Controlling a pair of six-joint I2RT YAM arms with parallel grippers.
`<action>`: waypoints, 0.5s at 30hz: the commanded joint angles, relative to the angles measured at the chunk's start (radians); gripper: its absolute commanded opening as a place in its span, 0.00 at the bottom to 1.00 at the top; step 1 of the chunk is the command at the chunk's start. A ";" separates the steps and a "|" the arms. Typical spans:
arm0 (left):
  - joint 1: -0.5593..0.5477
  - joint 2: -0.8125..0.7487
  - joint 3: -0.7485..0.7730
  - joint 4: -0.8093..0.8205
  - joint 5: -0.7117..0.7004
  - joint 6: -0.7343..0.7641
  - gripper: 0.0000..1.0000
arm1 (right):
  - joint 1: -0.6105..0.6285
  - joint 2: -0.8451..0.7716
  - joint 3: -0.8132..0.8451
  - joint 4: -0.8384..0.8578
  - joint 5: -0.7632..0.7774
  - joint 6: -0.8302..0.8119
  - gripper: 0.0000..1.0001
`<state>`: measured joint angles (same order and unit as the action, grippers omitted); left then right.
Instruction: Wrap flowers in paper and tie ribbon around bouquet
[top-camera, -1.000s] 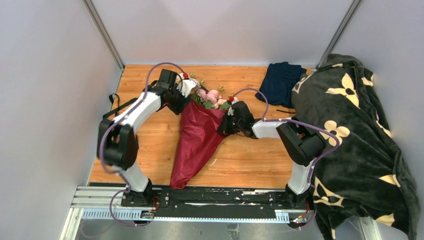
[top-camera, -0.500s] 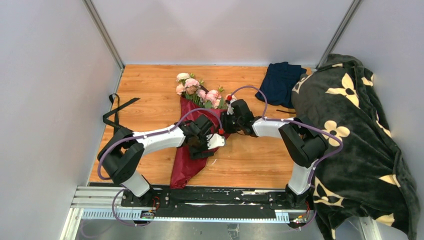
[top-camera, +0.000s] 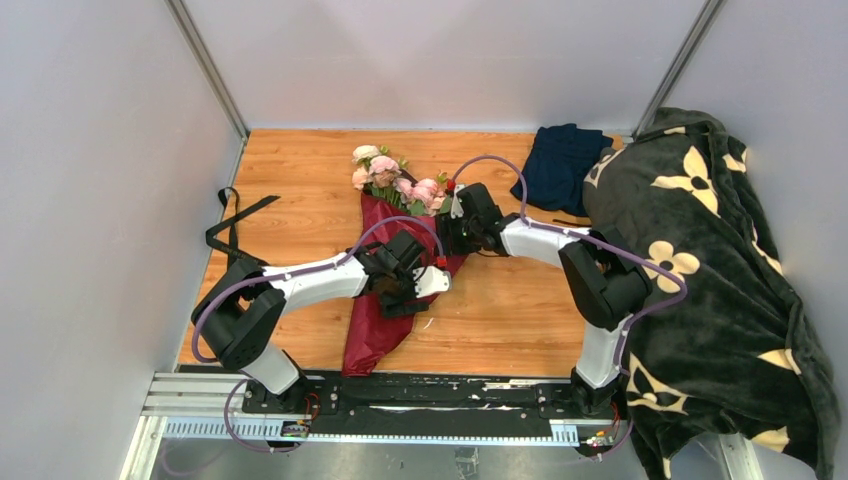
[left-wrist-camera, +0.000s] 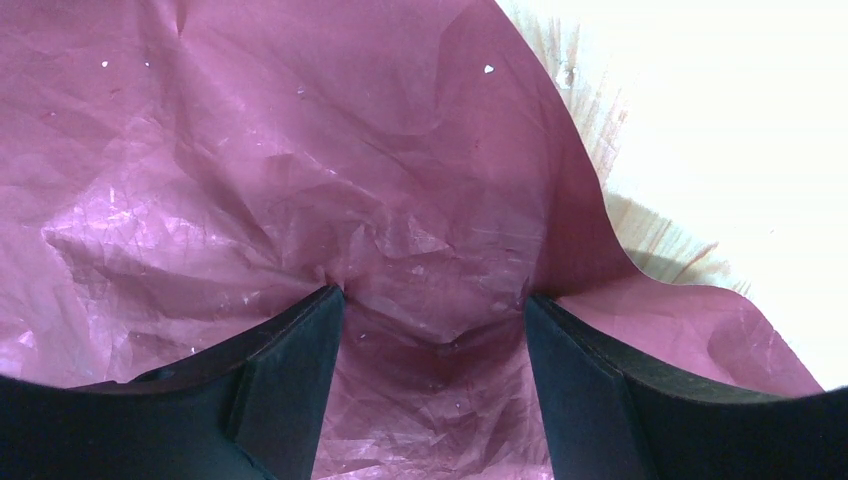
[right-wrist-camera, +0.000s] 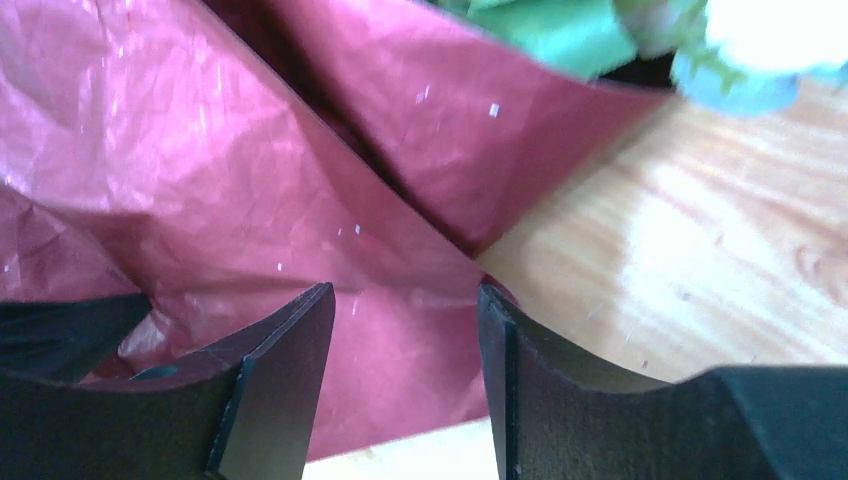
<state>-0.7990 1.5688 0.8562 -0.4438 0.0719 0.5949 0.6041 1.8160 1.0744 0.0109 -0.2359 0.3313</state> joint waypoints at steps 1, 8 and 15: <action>-0.002 0.053 -0.057 0.058 0.027 -0.003 0.74 | -0.026 0.085 0.091 -0.086 0.018 -0.052 0.60; -0.002 0.051 -0.069 0.064 0.033 0.012 0.74 | -0.040 0.109 0.090 -0.081 0.081 -0.036 0.62; -0.002 0.060 -0.066 0.073 0.028 0.014 0.75 | -0.041 0.122 0.032 0.010 -0.005 -0.024 0.63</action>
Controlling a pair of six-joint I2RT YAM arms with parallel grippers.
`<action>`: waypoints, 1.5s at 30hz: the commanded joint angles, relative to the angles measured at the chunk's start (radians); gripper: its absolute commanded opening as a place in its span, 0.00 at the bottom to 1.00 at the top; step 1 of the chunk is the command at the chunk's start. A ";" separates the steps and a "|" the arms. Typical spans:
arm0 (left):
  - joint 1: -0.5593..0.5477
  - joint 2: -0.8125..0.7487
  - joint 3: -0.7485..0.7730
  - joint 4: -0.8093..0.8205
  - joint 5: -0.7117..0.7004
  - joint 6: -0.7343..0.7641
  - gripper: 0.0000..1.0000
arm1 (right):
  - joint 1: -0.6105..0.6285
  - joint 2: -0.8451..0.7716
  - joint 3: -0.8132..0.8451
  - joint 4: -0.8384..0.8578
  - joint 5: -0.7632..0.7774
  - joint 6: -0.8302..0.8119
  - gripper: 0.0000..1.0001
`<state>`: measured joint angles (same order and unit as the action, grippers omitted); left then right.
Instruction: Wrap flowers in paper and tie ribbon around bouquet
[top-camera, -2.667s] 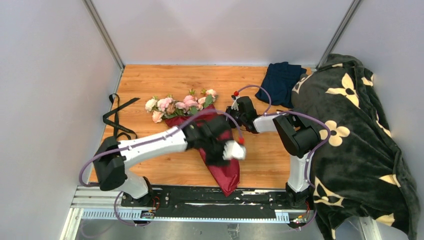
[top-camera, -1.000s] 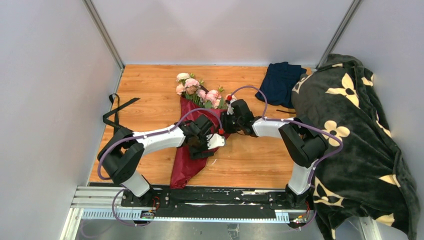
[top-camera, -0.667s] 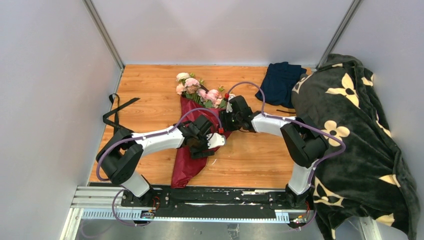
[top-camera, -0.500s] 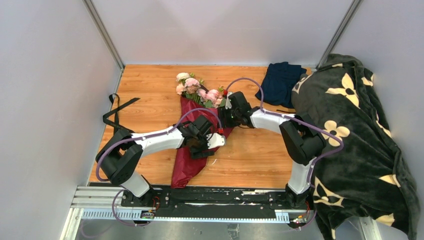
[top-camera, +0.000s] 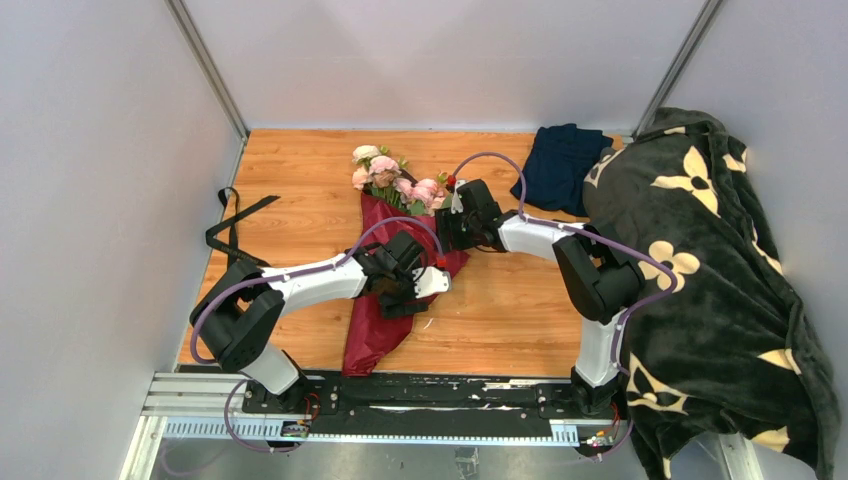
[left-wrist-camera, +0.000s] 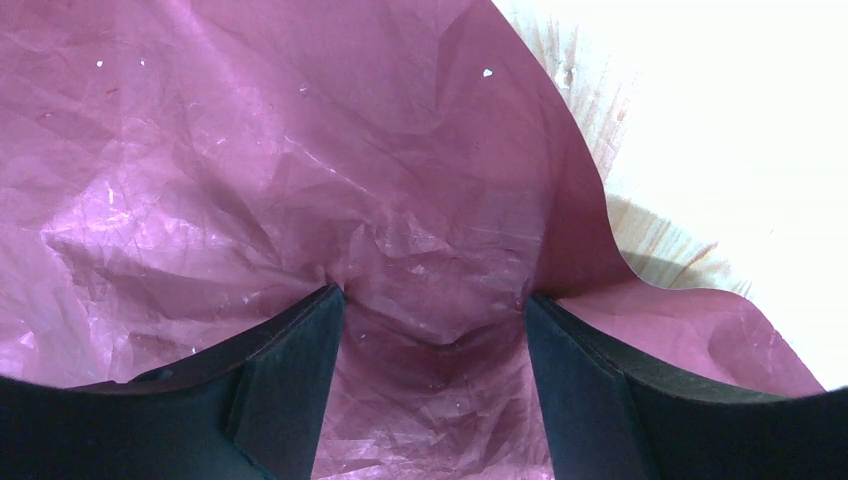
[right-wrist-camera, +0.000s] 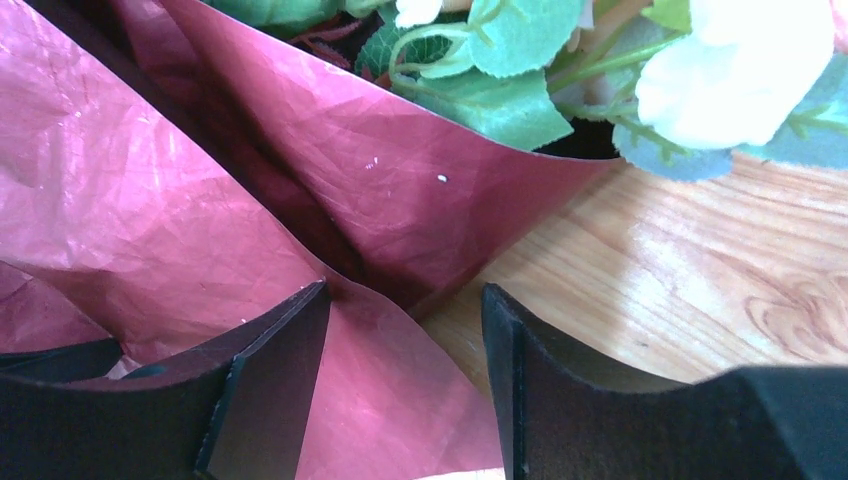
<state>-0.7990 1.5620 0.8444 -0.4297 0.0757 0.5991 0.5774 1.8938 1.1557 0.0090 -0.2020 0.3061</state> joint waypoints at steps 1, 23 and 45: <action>-0.002 0.068 -0.052 0.060 0.024 0.010 0.75 | -0.015 0.055 -0.063 0.048 -0.059 0.010 0.63; 0.502 -0.224 0.392 -0.408 0.027 -0.059 1.00 | -0.080 0.056 -0.199 0.423 -0.264 0.234 0.00; 1.329 0.630 1.096 -0.426 -0.261 -0.036 0.59 | -0.045 0.059 -0.048 0.149 -0.216 0.116 0.00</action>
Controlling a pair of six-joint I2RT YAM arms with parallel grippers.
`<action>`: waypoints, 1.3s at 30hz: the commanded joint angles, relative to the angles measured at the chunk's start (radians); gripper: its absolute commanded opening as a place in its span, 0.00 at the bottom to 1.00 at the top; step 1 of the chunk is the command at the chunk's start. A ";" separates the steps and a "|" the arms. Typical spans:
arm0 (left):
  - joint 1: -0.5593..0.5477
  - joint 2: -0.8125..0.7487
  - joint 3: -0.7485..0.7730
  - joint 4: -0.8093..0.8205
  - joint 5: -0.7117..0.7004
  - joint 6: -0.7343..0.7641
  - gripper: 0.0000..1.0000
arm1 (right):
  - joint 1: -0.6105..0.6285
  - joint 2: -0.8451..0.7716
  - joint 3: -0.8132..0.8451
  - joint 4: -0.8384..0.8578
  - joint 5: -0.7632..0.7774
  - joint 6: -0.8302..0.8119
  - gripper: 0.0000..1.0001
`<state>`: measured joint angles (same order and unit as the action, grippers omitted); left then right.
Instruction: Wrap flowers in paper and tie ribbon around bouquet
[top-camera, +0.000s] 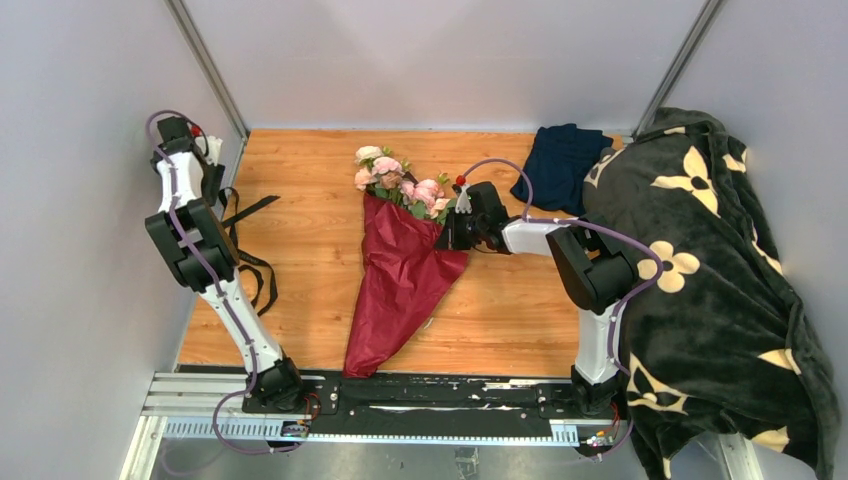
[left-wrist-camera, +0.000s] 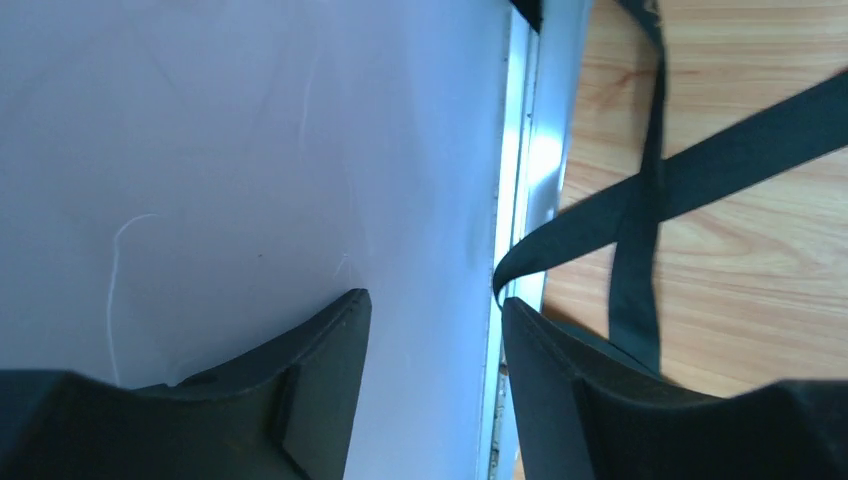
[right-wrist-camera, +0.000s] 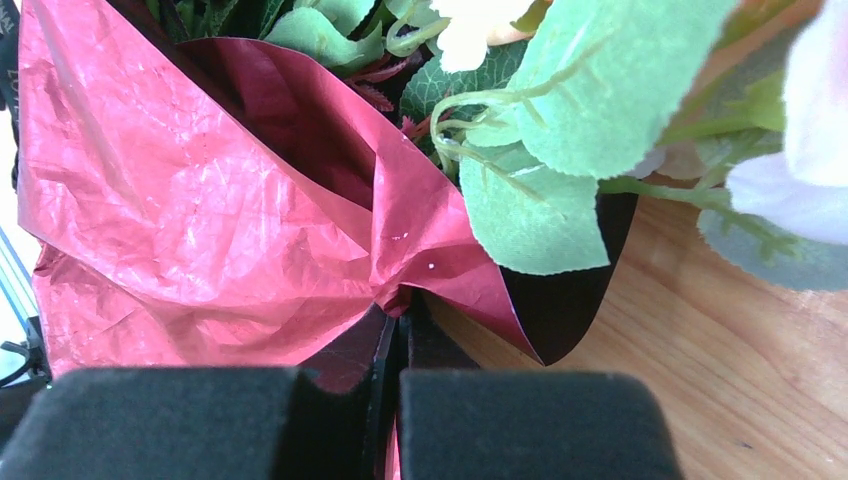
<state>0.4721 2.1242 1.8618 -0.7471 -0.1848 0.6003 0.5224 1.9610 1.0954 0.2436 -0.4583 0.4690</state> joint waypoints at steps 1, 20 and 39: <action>0.058 0.069 0.065 -0.108 0.017 -0.035 0.61 | 0.010 -0.008 0.012 -0.089 0.044 -0.051 0.00; 0.068 0.166 -0.098 -0.141 0.088 -0.053 0.54 | 0.010 -0.056 -0.013 -0.107 0.057 -0.094 0.00; -0.361 -0.416 -0.020 -0.283 0.419 -0.012 0.00 | -0.013 -0.080 0.004 -0.123 0.081 -0.086 0.00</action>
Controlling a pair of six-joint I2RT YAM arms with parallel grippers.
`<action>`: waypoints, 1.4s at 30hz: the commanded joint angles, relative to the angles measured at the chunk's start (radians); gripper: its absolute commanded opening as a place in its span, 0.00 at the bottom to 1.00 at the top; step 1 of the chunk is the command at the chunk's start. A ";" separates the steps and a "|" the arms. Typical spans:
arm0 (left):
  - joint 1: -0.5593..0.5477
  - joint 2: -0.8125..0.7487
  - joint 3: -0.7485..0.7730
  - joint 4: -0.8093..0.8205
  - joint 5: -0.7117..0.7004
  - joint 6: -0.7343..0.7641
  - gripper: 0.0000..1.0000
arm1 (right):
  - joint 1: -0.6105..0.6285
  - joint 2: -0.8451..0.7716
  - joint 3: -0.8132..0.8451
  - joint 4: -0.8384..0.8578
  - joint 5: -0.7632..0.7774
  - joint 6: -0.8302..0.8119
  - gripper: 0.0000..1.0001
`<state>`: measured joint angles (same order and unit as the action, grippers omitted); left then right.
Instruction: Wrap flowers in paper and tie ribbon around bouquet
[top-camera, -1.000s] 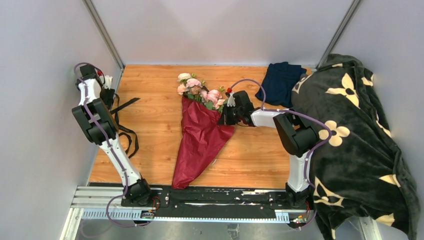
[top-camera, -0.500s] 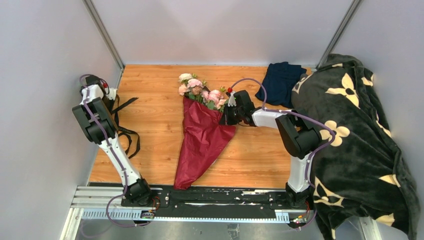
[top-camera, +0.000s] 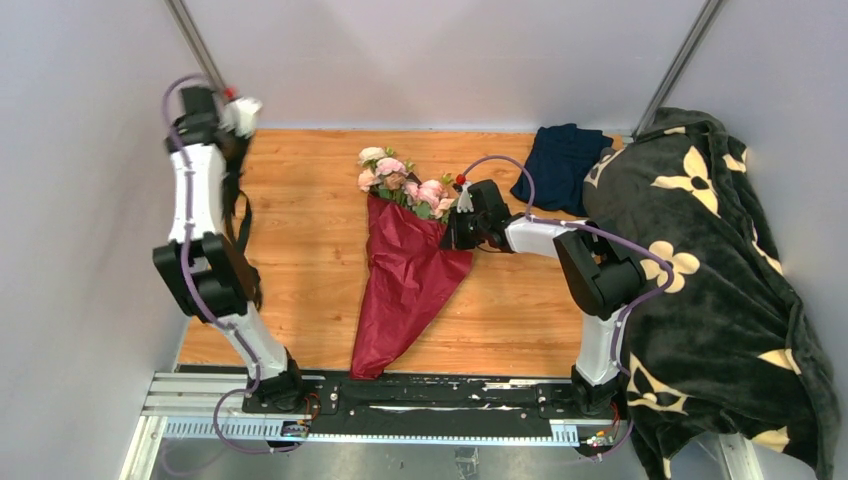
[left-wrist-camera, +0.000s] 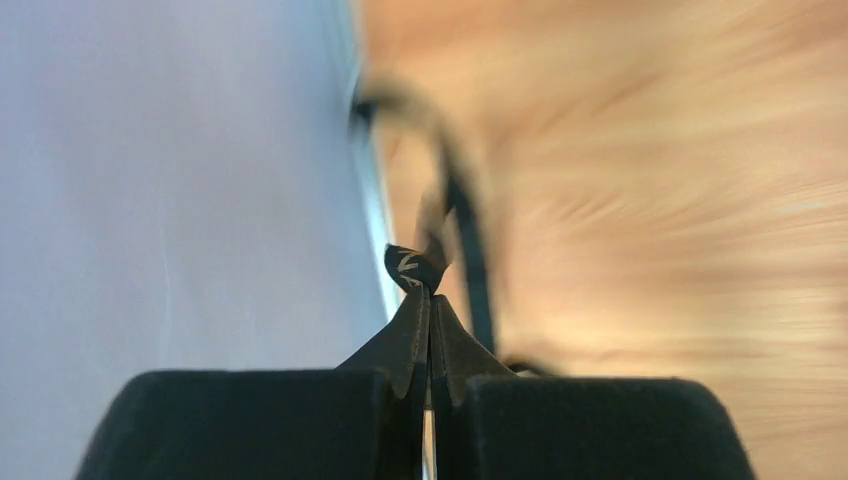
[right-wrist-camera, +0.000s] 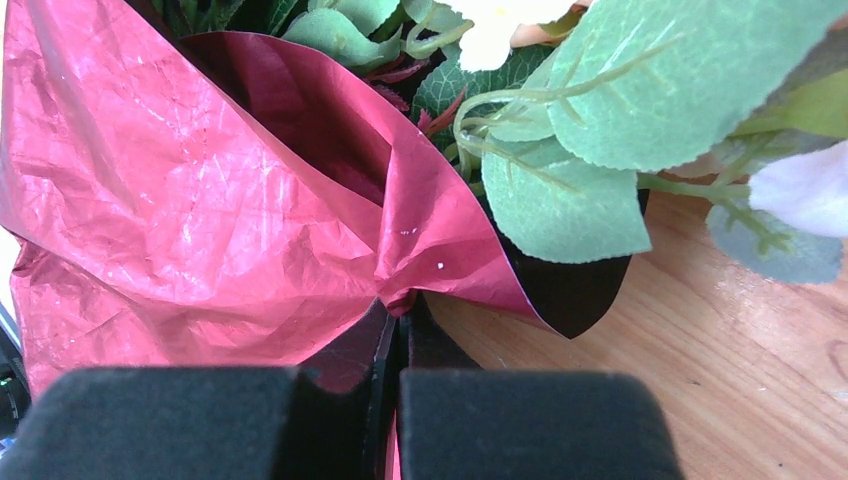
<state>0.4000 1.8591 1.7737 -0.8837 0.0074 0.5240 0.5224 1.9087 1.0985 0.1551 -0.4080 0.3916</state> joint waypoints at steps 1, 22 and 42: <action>-0.368 -0.183 0.027 -0.160 0.255 0.078 0.00 | -0.018 -0.027 0.005 -0.035 0.026 -0.008 0.00; -0.552 -0.033 -0.584 -0.073 0.270 0.202 0.31 | -0.078 -0.073 0.088 -0.098 -0.069 -0.028 0.00; -0.633 0.103 -0.274 0.049 0.593 -0.307 1.00 | -0.105 -0.006 0.102 -0.090 -0.106 0.025 0.00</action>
<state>-0.2192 1.8484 1.4616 -0.8452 0.5209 0.3153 0.4313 1.8767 1.1881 0.0372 -0.4927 0.3855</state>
